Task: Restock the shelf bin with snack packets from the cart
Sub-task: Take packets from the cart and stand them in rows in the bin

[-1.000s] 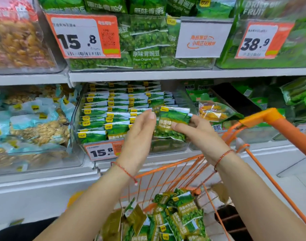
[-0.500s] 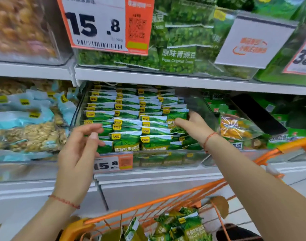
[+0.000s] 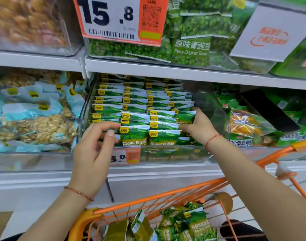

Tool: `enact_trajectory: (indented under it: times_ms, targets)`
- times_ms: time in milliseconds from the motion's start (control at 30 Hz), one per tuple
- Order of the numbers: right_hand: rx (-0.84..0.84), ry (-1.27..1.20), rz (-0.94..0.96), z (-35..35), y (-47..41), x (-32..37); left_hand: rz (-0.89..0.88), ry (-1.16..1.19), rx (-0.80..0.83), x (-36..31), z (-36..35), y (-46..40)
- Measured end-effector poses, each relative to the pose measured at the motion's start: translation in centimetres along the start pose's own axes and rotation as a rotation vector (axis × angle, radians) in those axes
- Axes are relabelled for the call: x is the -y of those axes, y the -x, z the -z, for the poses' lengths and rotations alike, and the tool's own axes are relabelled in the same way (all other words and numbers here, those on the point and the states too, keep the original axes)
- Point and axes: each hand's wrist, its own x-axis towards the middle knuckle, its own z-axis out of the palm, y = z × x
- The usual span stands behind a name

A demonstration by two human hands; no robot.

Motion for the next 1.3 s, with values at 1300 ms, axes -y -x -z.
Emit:
enact_trajectory:
  times_ms: [1300]
  targets:
    - [-0.119,-0.307,-0.087,-0.9,0.7,1.6,-0.073,-0.048,0.034,0.0,0.1,-0.2]
